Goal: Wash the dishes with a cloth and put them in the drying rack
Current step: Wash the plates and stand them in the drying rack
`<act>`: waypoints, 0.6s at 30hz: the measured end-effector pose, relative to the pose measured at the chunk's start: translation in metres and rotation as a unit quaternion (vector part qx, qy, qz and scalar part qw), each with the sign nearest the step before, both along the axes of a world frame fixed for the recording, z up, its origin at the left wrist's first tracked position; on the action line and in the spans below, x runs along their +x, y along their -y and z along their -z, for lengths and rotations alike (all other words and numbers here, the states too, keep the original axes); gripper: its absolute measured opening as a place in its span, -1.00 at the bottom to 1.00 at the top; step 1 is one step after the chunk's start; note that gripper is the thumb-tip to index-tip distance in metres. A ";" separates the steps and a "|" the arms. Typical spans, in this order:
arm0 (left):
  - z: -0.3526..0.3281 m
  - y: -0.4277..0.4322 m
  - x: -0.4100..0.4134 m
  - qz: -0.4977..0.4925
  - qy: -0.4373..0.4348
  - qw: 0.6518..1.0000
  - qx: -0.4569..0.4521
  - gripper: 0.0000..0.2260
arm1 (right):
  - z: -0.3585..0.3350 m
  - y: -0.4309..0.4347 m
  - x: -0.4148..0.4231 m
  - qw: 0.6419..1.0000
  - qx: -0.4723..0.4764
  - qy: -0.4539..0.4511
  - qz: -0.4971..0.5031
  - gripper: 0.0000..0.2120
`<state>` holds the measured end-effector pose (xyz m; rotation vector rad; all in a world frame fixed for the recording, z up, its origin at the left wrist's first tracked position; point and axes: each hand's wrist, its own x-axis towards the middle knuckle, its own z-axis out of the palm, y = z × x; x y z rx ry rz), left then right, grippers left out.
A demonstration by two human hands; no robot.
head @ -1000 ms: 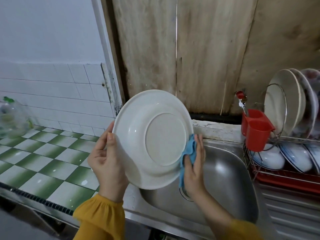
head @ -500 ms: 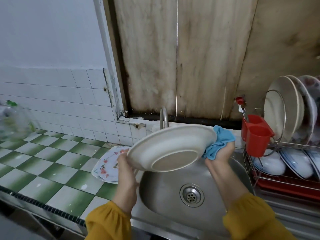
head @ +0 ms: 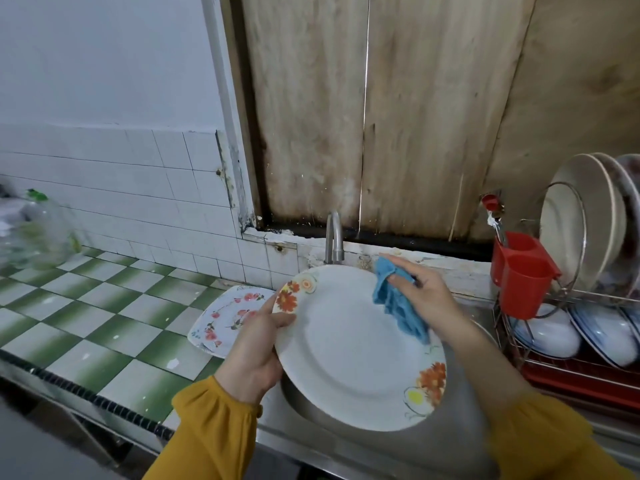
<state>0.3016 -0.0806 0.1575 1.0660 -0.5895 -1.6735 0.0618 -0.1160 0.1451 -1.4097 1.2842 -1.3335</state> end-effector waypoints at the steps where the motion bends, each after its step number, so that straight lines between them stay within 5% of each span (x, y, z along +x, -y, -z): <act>1: 0.001 -0.001 -0.006 -0.012 0.014 1.000 -0.023 -0.63 | 0.005 0.002 0.007 0.999 -0.005 -0.046 -0.003 -0.60; 6: 0.014 -0.004 -0.030 -0.069 0.103 0.982 -0.139 -0.70 | 0.046 -0.008 0.058 0.977 -0.088 -0.190 -0.034 -0.53; 10: 0.016 -0.003 -0.021 -0.102 0.114 0.969 -0.196 -0.70 | 0.071 -0.035 0.068 0.897 -0.186 -0.343 -0.207 -0.55; 13: 0.014 0.000 -0.011 -0.117 0.111 0.966 -0.201 -0.71 | 0.089 -0.013 0.039 0.876 -0.234 -0.416 -0.074 -0.53; 18: 0.014 -0.009 -0.030 -0.108 0.136 0.950 -0.258 -0.77 | 0.062 0.026 0.051 0.935 -0.154 -0.253 0.196 -0.50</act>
